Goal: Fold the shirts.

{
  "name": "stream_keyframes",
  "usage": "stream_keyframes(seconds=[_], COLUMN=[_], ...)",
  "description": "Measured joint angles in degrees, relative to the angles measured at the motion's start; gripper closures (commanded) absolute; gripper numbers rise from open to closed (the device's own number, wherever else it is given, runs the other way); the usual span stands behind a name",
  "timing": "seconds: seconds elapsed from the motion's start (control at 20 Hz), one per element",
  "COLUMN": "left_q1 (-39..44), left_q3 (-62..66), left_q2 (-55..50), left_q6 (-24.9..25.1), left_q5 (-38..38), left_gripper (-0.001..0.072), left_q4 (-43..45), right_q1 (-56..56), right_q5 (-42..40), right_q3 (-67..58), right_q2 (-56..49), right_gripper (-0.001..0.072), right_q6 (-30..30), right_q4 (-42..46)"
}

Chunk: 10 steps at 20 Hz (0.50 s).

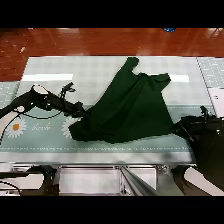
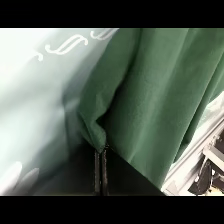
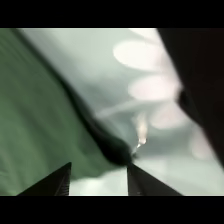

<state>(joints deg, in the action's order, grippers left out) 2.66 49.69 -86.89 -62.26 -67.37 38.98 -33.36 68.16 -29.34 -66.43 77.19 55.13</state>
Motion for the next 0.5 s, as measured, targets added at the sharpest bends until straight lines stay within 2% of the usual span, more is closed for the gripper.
stream_keyframes(seconds=[0.05,0.15,0.2,0.25,0.5], left_q1=[0.0,0.0,0.0,0.0,-2.9], left_q3=[0.0,0.0,0.0,0.1,5.7], left_q2=[0.0,0.0,0.0,0.0,2.1], left_q6=[0.0,0.0,0.0,0.0,-0.6], left_q5=[0.3,1.3,1.5,1.7,0.1], left_gripper=[0.0688,0.0688,0.0689,0.0688,0.0689], left_q4=[0.0,-0.5,-0.7,-1.1,-2.6], right_q1=[0.1,1.4,2.9,5.0,16.1], right_q5=[-0.8,-2.4,-3.7,-5.0,-2.5], right_q3=[-0.2,-1.0,-1.7,-2.8,-16.1], right_q2=[-1.0,-2.8,-3.7,-4.3,-5.3], right_gripper=[0.0317,0.0417,0.0521,0.0685,0.0688], right_q6=[-0.3,-0.8,-1.0,-1.2,-2.9], right_q4=[-1.5,-3.6,-4.0,-4.0,-5.9])
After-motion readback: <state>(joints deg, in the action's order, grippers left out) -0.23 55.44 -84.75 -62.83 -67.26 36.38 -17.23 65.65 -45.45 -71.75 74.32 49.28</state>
